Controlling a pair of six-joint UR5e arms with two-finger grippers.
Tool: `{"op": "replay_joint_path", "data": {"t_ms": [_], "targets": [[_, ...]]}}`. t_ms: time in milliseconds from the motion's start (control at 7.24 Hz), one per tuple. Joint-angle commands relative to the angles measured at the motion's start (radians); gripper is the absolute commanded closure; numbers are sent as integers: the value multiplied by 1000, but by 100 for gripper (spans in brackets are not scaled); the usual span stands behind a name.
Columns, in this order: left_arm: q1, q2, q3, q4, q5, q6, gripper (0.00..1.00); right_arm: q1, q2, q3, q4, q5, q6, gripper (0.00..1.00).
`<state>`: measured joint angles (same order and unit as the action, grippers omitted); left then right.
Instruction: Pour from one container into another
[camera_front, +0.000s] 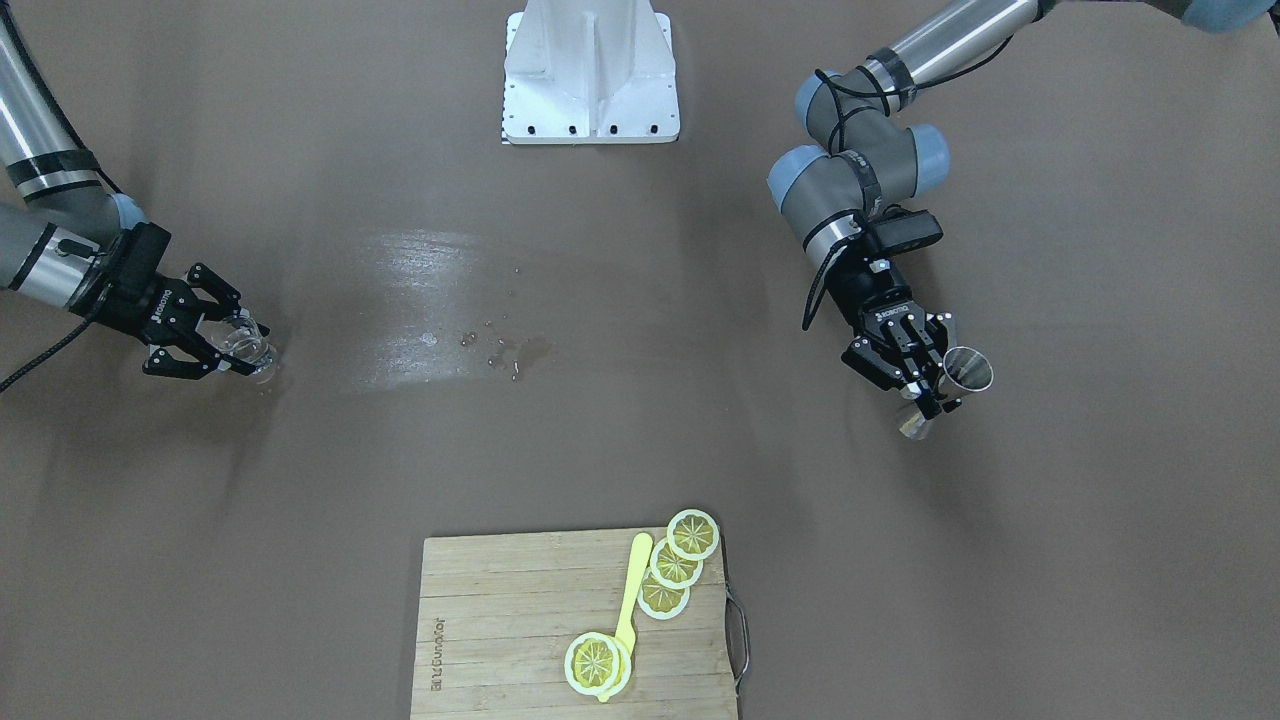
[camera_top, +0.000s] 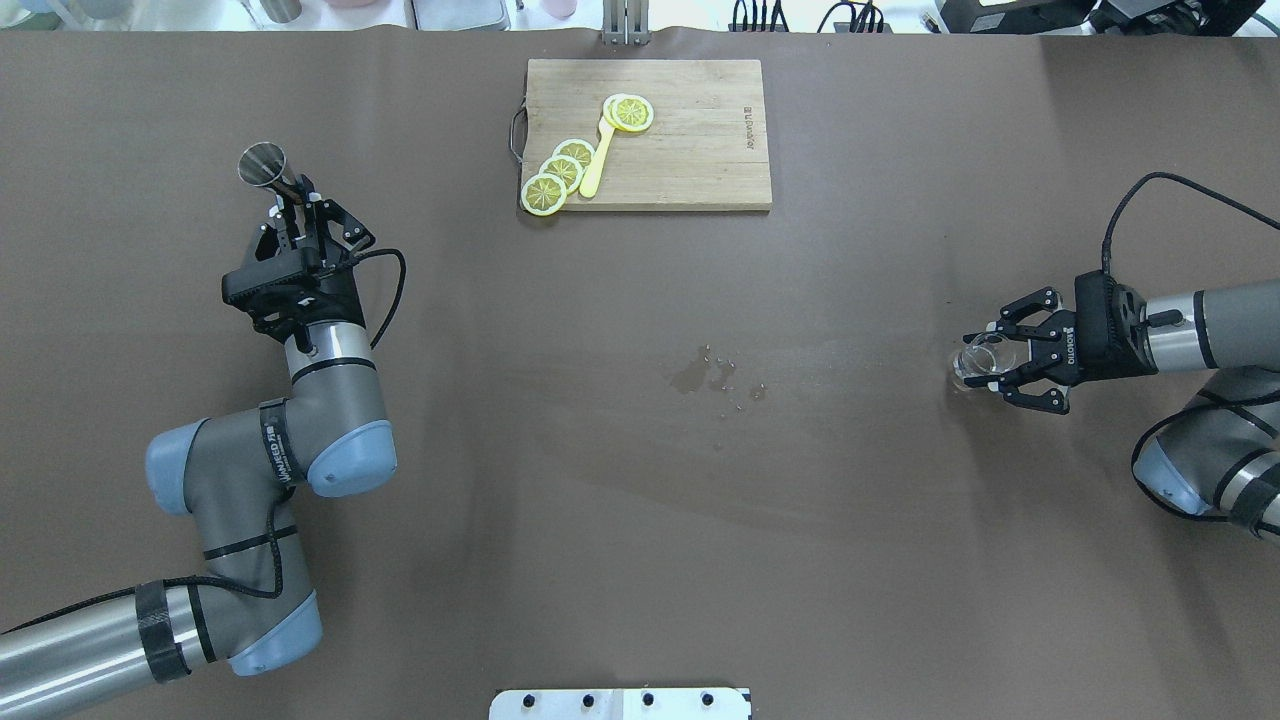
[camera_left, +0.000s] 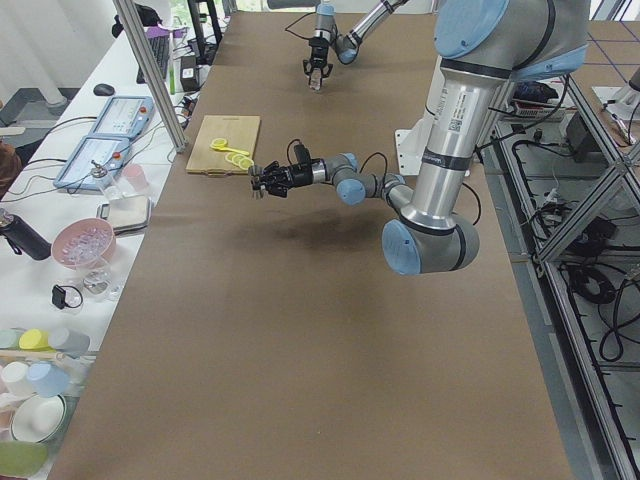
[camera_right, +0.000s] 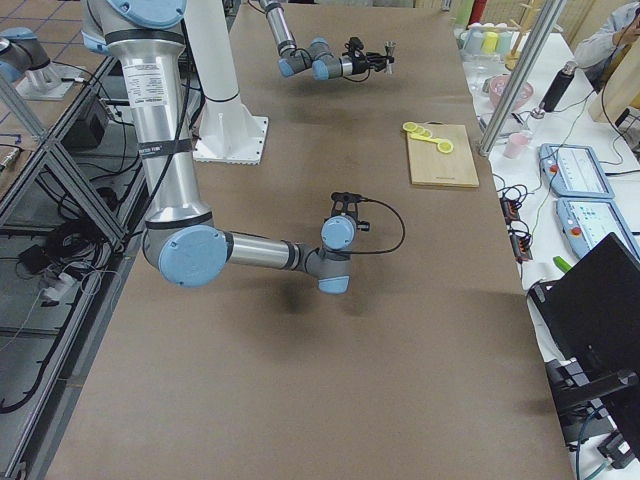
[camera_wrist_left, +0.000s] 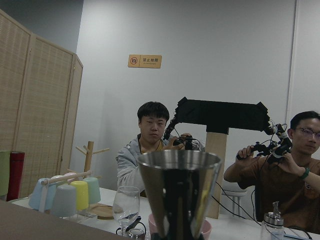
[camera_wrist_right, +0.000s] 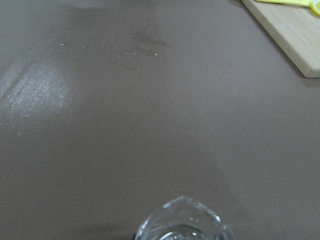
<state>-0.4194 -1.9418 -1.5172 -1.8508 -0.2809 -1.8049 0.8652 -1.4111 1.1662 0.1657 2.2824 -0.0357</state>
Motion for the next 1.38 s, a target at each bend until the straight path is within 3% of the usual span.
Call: {"op": "replay_joint_path", "data": {"t_ms": [0, 276, 691, 967, 1244], "targets": [[17, -19, 29, 21, -15, 1, 100, 0, 10, -2, 0, -1, -1, 58], [36, -20, 29, 24, -44, 4, 100, 0, 21, -2, 2, -26, -1, 44], [89, -26, 29, 22, -44, 4, 100, -2, 21, -2, 2, -26, -1, 41], [105, -25, 29, 22, -46, 4, 100, -2, 23, -2, 2, -27, -1, 32], [117, -25, 31, 27, -49, 4, 100, -2, 21, -2, 3, -31, -1, 32]]}}
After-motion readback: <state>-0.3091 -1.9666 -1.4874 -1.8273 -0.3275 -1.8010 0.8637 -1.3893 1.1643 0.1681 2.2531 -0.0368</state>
